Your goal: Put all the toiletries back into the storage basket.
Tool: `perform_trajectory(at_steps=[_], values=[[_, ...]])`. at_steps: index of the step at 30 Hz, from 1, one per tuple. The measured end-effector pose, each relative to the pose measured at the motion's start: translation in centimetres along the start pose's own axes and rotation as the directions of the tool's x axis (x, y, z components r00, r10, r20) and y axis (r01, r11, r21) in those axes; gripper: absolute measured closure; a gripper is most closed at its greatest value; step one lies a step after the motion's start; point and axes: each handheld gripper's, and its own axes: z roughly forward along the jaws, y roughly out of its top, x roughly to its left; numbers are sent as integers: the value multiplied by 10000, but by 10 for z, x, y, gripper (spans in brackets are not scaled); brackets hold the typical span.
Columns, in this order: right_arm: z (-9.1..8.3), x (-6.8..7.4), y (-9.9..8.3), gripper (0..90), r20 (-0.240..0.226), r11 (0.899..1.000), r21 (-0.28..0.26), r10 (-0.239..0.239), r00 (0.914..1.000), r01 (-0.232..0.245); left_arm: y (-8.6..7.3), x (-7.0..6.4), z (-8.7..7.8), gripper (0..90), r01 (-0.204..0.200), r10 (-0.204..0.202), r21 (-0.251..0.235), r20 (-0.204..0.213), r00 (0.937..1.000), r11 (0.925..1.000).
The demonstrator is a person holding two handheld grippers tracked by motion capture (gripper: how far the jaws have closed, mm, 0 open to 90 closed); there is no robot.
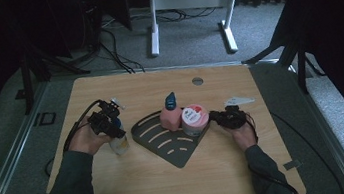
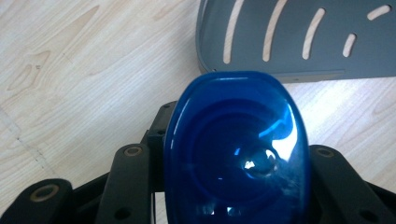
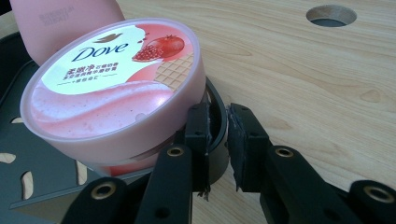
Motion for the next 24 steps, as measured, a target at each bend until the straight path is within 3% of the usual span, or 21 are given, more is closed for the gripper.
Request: perform_trajectory(at_steps=[13,24], values=[[0,0,0,783,-22,10000,16,10,10000,-10,-7,-11,-9,553,-389,402,-349,371,9985,9986],[0,0,0,784,-22,10000,23,1,10000,-1,0,-28,-11,552,-904,934,-505,590,9939,9946]])
